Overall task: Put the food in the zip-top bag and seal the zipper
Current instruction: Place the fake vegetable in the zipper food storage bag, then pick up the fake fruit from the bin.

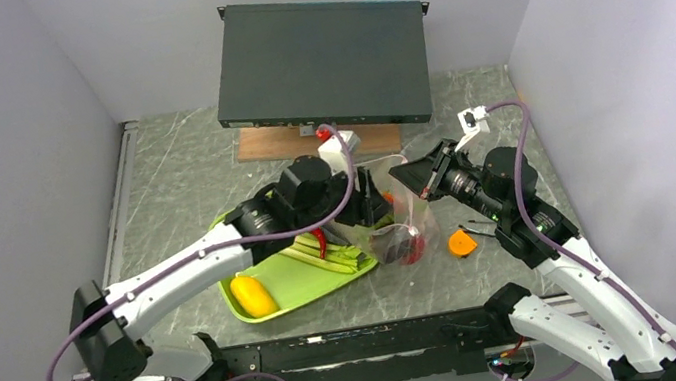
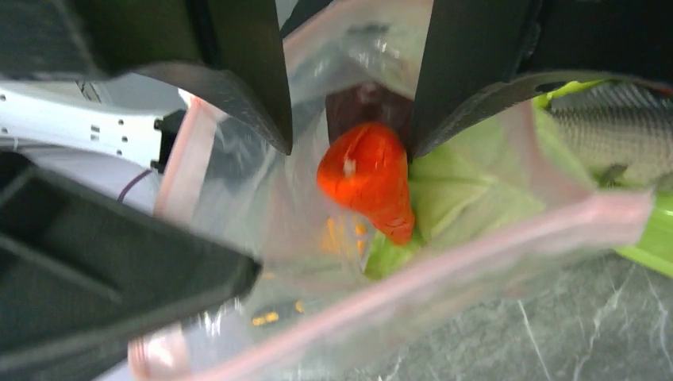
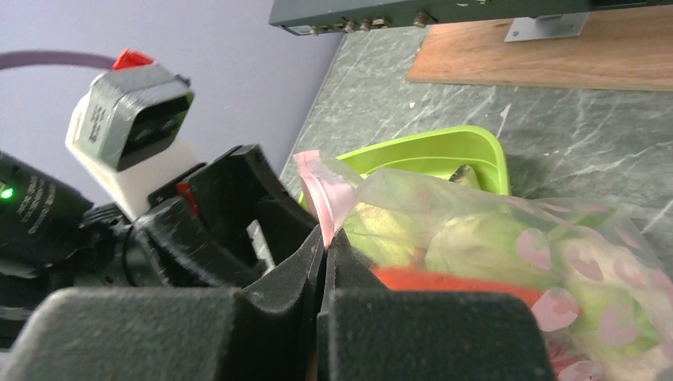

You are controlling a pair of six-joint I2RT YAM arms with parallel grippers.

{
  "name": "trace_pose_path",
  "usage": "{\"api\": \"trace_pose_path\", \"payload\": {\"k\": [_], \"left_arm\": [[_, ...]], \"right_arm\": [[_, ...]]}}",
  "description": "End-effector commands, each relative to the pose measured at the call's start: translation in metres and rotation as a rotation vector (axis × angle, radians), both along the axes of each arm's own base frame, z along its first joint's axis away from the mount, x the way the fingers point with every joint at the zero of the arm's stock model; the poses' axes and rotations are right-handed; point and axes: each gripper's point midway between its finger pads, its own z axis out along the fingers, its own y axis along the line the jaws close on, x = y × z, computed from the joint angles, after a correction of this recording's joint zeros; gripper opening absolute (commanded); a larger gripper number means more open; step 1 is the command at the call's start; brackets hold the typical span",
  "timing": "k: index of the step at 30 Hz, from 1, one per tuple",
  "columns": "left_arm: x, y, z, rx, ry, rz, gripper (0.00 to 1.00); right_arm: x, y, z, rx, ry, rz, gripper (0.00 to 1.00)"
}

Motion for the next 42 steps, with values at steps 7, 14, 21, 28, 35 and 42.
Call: {"api": "trace_pose_path", "payload": {"k": [7,14,21,28,35,42], "left_arm": [[-0.035,0.060,-0.001,0.032,-0.034,-0.020,0.69],[-0.046,0.134,-0.043,0.255,0.003,0.125,0.76],[-0.047,0.237,-0.115,0.558,0.100,0.508,0.94],[-0.051,0.267,-0.147,0.551,0.257,0.833,1.00],[-0.050,0.270,-0.160,0.494,0.380,1.035,1.00],[-0.050,0.282,-0.167,0.522,0.454,1.178,1.00]], "right_arm": [[0.007,-0.009,0.031,-0.033,-0.126,-0.050,0.00],[0.010,-0.010,0.026,-0.063,-0.124,-0.055,0.00],[0.011,-0.013,0.015,-0.103,-0.105,-0.067,0.00],[0.011,-0.010,0.007,-0.111,-0.078,-0.050,0.00],[0.009,-0.009,0.004,-0.100,-0.069,-0.044,0.00],[0.009,-0.008,0.001,-0.095,-0.063,-0.038,0.00]]}}
